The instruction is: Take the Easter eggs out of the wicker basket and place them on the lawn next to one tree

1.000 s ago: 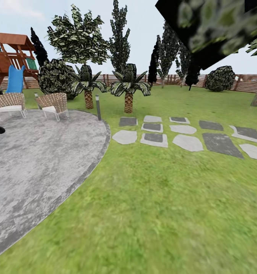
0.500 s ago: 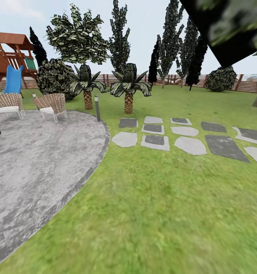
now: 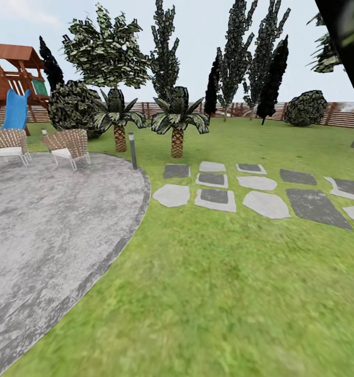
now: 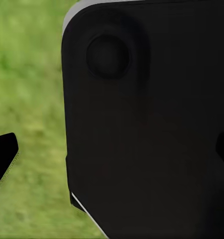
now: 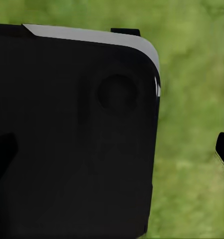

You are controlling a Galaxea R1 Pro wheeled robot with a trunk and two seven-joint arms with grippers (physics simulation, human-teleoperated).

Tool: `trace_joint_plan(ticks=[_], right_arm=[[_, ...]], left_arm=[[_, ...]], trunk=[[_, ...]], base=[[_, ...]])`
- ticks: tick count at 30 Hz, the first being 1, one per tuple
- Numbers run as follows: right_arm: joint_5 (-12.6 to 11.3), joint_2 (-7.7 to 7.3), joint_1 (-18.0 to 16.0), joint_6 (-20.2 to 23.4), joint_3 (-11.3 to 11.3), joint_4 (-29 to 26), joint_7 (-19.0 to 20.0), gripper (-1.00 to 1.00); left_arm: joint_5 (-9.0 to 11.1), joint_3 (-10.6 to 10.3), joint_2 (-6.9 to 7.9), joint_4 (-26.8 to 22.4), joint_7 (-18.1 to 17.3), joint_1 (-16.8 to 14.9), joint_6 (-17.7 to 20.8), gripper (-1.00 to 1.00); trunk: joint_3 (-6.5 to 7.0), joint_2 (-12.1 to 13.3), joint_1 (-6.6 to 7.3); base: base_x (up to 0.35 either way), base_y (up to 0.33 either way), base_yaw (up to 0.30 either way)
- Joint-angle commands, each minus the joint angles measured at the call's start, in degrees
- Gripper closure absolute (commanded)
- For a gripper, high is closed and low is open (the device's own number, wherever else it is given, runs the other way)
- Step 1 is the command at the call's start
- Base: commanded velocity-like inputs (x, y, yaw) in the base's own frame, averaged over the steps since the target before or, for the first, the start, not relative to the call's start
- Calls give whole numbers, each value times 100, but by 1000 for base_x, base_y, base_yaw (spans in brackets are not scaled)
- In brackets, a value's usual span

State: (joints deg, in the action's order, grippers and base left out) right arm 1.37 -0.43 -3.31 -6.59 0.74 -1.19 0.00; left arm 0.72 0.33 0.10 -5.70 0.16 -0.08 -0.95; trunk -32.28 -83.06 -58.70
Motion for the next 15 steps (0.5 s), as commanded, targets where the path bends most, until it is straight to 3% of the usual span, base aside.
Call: trace_joint_plan(ticks=[1, 15], right_arm=[[14, -1, -3, -18, 5, 5, 0, -100], [14, -1, -3, -18, 5, 5, 0, -100]], left_arm=[[8, 2, 1, -1, 2, -1, -10, -100], [8, 2, 0, -1, 2, -1, -10, -100]], trunk=[[-5, -2, -3], [-5, -2, -3]], base=[[328, 0, 0], [328, 0, 0]])
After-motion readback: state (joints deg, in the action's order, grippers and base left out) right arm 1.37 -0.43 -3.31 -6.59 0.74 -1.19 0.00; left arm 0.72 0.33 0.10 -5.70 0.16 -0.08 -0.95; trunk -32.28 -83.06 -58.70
